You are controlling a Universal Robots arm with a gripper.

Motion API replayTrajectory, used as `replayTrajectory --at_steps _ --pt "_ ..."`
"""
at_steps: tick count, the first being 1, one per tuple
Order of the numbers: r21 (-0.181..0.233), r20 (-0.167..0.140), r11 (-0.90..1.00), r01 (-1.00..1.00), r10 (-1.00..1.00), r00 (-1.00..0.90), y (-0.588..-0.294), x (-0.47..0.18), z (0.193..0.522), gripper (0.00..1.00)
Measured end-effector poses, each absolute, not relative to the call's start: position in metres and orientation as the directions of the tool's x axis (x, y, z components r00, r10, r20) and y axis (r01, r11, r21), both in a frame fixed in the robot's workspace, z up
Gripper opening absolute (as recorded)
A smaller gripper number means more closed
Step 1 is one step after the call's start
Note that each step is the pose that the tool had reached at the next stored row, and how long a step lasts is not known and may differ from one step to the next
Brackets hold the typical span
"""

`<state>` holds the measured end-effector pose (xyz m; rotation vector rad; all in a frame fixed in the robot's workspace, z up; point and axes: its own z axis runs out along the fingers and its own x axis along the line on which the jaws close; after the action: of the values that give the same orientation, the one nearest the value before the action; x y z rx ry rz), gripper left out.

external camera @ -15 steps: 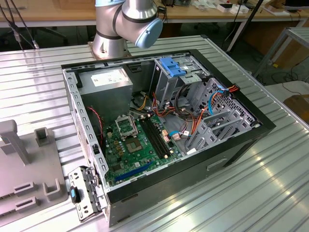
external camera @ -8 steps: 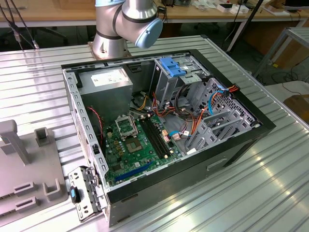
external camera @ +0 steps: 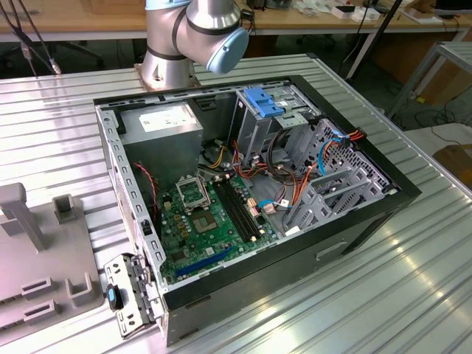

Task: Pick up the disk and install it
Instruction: 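Pick up the disk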

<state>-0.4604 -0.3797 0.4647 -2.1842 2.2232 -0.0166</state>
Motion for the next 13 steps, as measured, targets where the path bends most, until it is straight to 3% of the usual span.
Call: replayTrajectory --at_steps 13 --pt "-0.027 -0.010 0.018 -0.999 -1.000 -0.018 -0.380 -0.457 0.509 0.37"
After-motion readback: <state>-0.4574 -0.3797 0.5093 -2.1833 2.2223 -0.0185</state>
